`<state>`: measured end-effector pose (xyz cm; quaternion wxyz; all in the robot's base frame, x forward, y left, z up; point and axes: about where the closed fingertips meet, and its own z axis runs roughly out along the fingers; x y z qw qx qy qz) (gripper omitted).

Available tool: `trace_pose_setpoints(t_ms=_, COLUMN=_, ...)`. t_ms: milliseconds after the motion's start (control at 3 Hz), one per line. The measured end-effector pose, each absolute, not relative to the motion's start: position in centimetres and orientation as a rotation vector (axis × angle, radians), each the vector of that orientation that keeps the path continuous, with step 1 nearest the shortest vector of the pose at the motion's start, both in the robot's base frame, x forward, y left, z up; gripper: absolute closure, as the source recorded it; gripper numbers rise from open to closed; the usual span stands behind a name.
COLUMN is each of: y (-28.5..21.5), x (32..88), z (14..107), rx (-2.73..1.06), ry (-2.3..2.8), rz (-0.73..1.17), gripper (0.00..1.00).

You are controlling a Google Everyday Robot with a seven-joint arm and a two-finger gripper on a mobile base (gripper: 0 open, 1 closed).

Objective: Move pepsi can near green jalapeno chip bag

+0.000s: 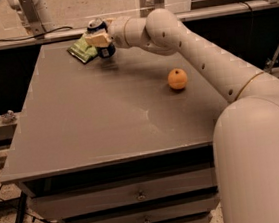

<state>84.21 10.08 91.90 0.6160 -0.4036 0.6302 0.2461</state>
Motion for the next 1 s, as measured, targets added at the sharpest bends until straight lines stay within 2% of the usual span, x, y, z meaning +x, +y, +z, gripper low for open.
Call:
trace_pose_setpoints(t_ms=333, y=9.48, x=84.28, z=90.58, rx=-0.912, ry=1.483, rz=0.591, gripper=0.82)
trace_pose_setpoints(t_ms=1000, y=9.25, x=84.3, z=89.73, rx=-0.904, ry=1.513, rz=0.619, gripper=0.35)
